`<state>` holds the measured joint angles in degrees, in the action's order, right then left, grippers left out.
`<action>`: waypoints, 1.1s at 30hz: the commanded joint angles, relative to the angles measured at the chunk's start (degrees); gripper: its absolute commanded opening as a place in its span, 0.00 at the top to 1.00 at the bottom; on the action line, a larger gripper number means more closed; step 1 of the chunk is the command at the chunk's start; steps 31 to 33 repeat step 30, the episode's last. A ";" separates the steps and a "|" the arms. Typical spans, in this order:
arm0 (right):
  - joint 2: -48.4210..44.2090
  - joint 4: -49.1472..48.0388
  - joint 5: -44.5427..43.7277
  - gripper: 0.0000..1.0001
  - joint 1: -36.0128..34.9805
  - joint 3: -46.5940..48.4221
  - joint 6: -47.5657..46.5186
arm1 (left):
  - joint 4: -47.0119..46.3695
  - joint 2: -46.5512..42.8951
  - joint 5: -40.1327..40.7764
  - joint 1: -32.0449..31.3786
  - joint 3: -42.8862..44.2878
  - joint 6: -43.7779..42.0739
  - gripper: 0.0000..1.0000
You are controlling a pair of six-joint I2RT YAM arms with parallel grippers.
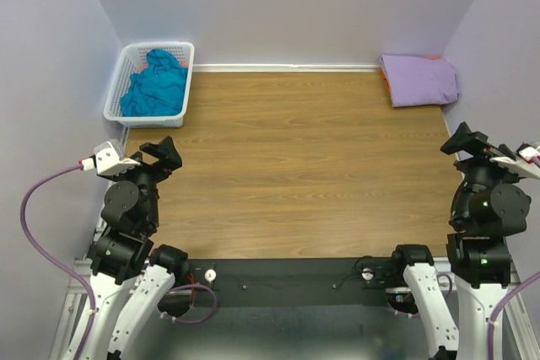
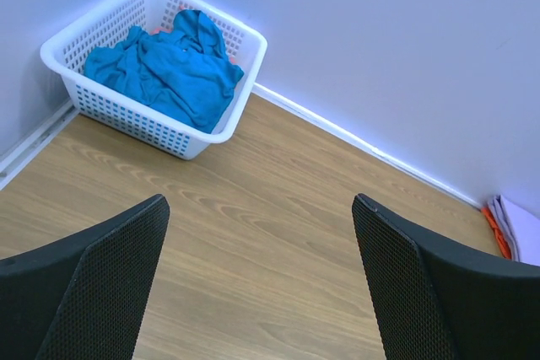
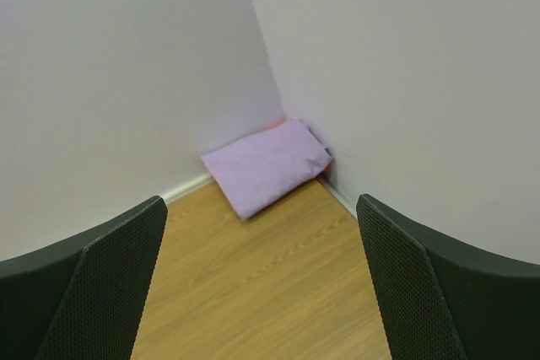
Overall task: Fold and stack the t-shirts
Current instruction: Reset both grippers
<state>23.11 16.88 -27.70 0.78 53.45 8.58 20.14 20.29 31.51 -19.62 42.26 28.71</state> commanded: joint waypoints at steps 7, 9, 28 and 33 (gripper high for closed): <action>-2.28 4.30 4.94 0.00 -4.38 -4.14 0.03 | -0.63 -0.96 3.12 0.19 -3.06 1.44 0.03; -2.81 4.21 4.68 0.00 -5.25 -4.50 -0.58 | -1.50 -1.74 2.86 0.19 -4.20 2.05 0.03; -3.60 4.21 4.50 0.00 -14.05 -6.43 -1.11 | -6.17 -3.77 3.39 0.10 -10.18 -0.06 0.02; -3.78 4.12 4.33 0.00 -14.22 -6.78 -0.93 | -6.08 -4.12 3.47 0.10 -10.18 0.03 0.02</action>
